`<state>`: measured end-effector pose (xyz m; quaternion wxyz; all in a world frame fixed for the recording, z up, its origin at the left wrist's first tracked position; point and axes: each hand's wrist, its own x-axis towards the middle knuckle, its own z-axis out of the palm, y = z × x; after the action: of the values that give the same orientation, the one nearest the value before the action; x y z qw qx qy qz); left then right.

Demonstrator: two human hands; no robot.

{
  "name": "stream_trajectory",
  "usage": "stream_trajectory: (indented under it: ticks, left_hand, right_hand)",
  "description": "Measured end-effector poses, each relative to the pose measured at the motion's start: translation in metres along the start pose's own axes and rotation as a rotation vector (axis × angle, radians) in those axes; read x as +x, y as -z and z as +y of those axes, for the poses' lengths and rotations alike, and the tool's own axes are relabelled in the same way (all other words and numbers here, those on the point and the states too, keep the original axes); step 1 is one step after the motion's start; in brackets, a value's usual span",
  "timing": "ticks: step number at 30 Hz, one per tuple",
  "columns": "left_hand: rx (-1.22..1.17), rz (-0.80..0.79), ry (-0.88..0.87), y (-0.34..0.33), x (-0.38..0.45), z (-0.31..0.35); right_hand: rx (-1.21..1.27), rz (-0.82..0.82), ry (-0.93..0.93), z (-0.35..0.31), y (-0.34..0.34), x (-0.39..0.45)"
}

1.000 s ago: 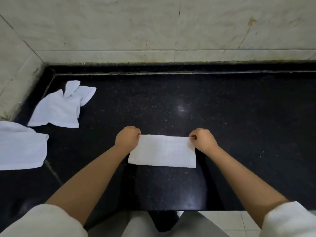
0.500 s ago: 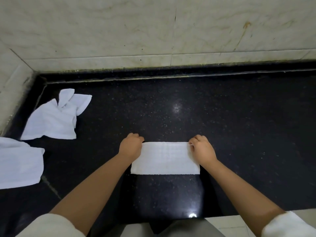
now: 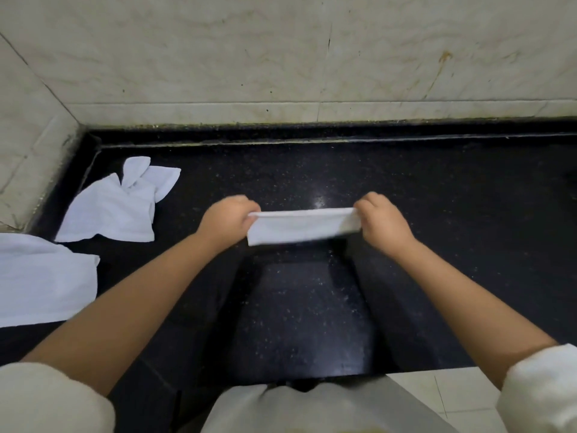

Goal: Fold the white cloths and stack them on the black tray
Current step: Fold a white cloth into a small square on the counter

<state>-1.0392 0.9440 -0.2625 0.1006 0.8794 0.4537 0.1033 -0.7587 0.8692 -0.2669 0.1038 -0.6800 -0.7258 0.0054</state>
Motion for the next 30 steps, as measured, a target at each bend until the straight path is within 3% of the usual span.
stream_trajectory:
  ticks: [2,4,6,7,9,12,16,19,22,26,30]
  left_hand:
    - [0.032,0.211,-0.132,0.016,-0.005,-0.004]
    - [0.146,0.31,-0.241,0.017,-0.015,-0.008]
    - [0.211,0.243,-0.298,0.007,-0.029,-0.002]
    - [0.167,0.115,-0.212,-0.001,-0.036,0.001]
    - [0.056,-0.103,-0.073,-0.03,-0.06,0.004]
    - [0.149,-0.293,-0.199,-0.085,-0.105,0.0]
    - [0.178,-0.234,-0.144,-0.1,-0.12,-0.001]
    - [0.182,-0.063,-0.151,-0.092,-0.105,0.011]
    - [0.1,0.017,-0.052,-0.092,-0.079,0.024]
    - [0.014,-0.215,0.199,-0.102,-0.056,0.042]
    - [0.075,-0.318,0.283,-0.12,-0.062,0.04]
  right_hand:
    - [0.048,0.238,0.08,-0.001,0.014,0.003]
    - [0.086,0.409,0.107,0.0,0.014,-0.004]
    - [0.134,0.458,0.089,0.0,-0.001,-0.021]
    - [0.147,0.445,0.091,0.0,-0.015,-0.035]
    - [0.11,0.312,0.095,-0.005,-0.047,-0.071]
    - [0.049,0.005,-0.003,-0.013,-0.083,-0.115]
    - [0.142,-0.132,-0.161,-0.016,-0.082,-0.125]
    - [0.218,-0.092,-0.448,-0.023,-0.068,-0.115]
    - [0.121,-0.219,-0.66,-0.029,-0.061,-0.101]
    - [0.047,-0.374,-0.737,-0.039,-0.062,-0.091]
    - [0.068,-0.411,-0.799,-0.043,-0.064,-0.087]
